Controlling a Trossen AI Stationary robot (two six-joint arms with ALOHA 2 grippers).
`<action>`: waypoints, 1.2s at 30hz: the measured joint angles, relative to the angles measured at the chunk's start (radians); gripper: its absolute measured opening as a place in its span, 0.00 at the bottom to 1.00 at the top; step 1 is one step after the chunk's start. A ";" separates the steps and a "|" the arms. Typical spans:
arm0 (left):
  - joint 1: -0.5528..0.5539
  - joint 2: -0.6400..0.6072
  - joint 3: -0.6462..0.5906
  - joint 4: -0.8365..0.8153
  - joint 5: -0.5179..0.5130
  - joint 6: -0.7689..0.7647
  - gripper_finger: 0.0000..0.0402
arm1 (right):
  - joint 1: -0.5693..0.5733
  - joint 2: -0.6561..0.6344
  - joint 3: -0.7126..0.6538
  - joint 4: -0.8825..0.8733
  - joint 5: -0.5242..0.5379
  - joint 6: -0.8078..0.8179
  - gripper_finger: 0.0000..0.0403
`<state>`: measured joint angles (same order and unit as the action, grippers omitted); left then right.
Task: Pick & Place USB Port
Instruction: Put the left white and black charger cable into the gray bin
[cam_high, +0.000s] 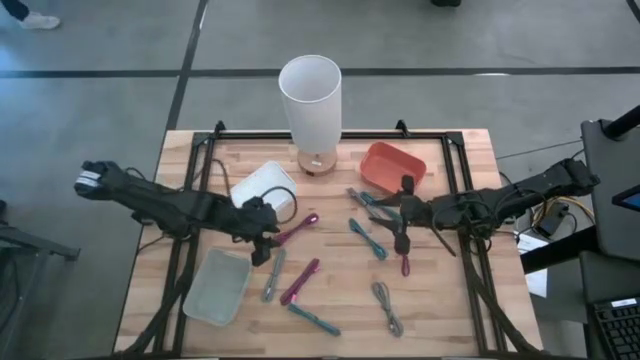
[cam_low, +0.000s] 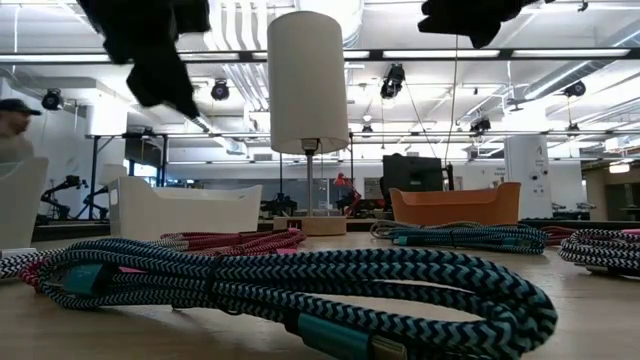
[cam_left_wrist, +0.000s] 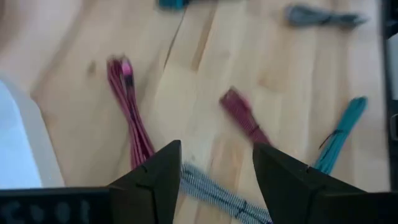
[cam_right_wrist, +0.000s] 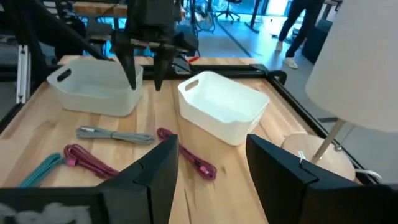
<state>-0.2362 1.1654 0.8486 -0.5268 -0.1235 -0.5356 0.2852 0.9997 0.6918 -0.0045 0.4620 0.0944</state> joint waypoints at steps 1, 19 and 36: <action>-0.001 0.022 0.000 -0.001 0.005 -0.019 0.49 | 0.000 0.007 0.000 0.002 0.000 0.000 0.46; -0.057 0.271 -0.002 -0.008 0.062 -0.283 0.49 | -0.004 0.083 -0.002 0.007 0.009 0.016 0.46; -0.067 0.446 0.000 0.018 0.043 -0.356 0.48 | -0.004 0.082 -0.002 0.011 0.009 0.007 0.46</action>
<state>-0.3035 1.6112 0.8486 -0.5091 -0.0807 -0.8917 0.2810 1.0821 0.6899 0.0067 0.4713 0.1013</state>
